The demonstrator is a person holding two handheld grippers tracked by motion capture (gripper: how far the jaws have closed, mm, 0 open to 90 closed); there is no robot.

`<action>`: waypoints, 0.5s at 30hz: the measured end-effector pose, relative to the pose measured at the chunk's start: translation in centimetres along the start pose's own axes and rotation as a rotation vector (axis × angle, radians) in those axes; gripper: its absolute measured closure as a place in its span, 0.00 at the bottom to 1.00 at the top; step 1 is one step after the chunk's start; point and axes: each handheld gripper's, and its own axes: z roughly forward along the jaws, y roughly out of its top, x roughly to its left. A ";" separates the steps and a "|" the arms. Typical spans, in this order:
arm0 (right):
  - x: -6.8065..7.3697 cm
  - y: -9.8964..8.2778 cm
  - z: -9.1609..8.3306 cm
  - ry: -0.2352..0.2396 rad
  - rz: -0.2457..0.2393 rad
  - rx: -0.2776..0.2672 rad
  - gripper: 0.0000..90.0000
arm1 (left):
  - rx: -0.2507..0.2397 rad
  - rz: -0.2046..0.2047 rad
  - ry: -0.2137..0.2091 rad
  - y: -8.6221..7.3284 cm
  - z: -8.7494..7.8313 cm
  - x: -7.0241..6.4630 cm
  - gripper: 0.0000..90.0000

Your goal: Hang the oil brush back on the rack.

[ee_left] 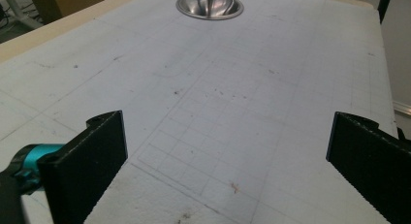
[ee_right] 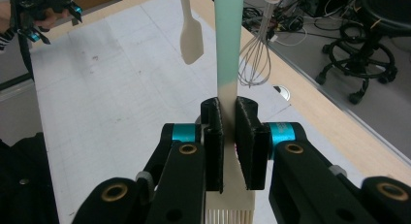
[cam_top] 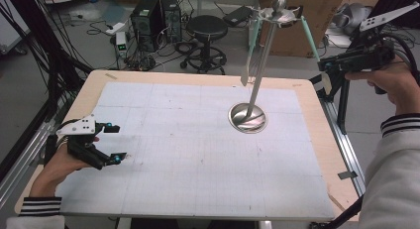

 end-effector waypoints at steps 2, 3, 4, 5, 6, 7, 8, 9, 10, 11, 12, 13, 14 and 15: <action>0.0 0.0 0.3 0.002 -0.002 0.004 0.91 | -0.001 0.001 -0.001 0.0 0.0 0.0 0.02; 0.0 0.0 0.4 0.007 0.000 0.003 0.91 | 0.000 0.002 -0.001 0.0 0.0 0.0 0.02; -0.1 0.1 0.6 0.006 0.002 0.003 0.91 | 0.000 0.003 -0.001 0.0 0.0 0.0 0.02; -0.1 0.1 0.7 0.008 0.002 0.005 0.91 | -0.003 0.001 -0.002 0.0 0.0 0.0 0.02; -0.1 0.1 0.9 0.011 -0.002 0.004 0.91 | -0.003 0.000 -0.001 0.0 0.0 0.0 0.02; -0.1 0.2 1.1 0.010 0.000 0.005 0.91 | -0.005 0.000 -0.002 0.0 0.0 0.0 0.02; -0.1 0.2 1.3 0.010 0.006 0.009 0.91 | -0.004 0.001 -0.001 0.0 -0.1 0.0 0.02; -0.2 0.3 1.6 0.015 0.004 0.006 0.91 | -0.006 0.000 -0.002 0.0 -0.1 -0.1 0.02; -0.2 0.3 1.8 0.016 0.002 0.007 0.91 | -0.006 0.000 -0.002 0.0 -0.1 -0.1 0.02; -0.1 0.4 2.0 0.014 0.008 0.014 0.91 | -0.001 0.005 -0.001 0.0 -0.1 0.0 0.02; -0.2 0.5 2.3 0.018 0.010 0.013 0.91 | -0.002 0.006 -0.002 0.0 -0.1 0.0 0.02; -0.2 0.6 2.5 0.014 0.004 0.013 0.91 | -0.005 0.003 -0.003 0.0 -0.1 -0.1 0.02; -0.2 0.6 2.7 0.012 0.004 0.015 0.91 | -0.005 0.003 -0.002 0.0 -0.1 -0.1 0.02; -0.2 0.7 2.9 0.015 0.006 0.019 0.91 | -0.005 0.005 -0.002 0.1 -0.2 -0.1 0.02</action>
